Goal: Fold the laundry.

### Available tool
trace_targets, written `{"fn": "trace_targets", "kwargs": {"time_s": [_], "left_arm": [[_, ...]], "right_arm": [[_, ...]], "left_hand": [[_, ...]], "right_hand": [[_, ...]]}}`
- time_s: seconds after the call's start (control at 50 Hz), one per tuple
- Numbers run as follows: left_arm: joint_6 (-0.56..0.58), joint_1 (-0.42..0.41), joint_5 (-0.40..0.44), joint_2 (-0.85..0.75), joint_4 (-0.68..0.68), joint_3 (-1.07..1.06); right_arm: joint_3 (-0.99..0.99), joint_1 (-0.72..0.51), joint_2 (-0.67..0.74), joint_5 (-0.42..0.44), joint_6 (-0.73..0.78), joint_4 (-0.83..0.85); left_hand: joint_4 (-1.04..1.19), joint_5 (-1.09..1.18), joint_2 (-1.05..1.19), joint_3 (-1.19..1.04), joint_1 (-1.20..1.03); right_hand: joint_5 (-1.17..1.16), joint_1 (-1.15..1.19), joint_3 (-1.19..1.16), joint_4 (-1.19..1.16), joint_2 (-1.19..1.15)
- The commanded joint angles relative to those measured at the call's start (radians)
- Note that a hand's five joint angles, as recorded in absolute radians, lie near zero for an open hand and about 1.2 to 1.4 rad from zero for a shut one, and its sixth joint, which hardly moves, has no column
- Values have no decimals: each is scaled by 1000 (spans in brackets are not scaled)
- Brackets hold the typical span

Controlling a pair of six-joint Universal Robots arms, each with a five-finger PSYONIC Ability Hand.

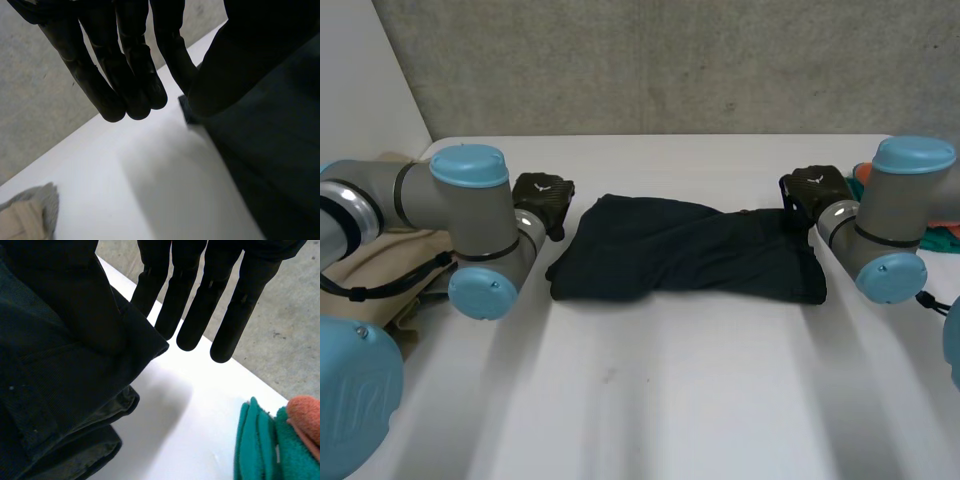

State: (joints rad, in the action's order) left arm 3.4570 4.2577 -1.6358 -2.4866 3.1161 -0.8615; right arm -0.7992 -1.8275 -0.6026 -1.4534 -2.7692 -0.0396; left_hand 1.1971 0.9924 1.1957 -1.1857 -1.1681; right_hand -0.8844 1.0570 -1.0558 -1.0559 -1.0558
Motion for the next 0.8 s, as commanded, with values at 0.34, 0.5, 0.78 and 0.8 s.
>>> {"fn": "trace_targets", "kwargs": {"time_s": [0.34,0.5,0.78,0.8], "left_arm": [[-118,-45,31,336,45,-330],[-124,-52,47,347,68,-386],[-139,-56,45,347,64,-415],[-139,-56,45,347,64,-415]], "right_arm": [[-351,-13,-387,-78,2,-333],[-546,-13,-396,-74,-10,-185],[-719,-29,-401,-74,-79,1],[-724,-27,-401,-73,-84,16]], "left_hand": [[-1023,-992,-1021,1011,994],[-1023,-992,-1021,1011,994],[-1023,-992,-1021,1011,994],[-1023,-992,-1021,1011,994]], "right_hand": [[644,-642,641,641,641],[559,-557,556,556,556],[407,-405,404,404,404],[223,-221,220,220,220]]}}
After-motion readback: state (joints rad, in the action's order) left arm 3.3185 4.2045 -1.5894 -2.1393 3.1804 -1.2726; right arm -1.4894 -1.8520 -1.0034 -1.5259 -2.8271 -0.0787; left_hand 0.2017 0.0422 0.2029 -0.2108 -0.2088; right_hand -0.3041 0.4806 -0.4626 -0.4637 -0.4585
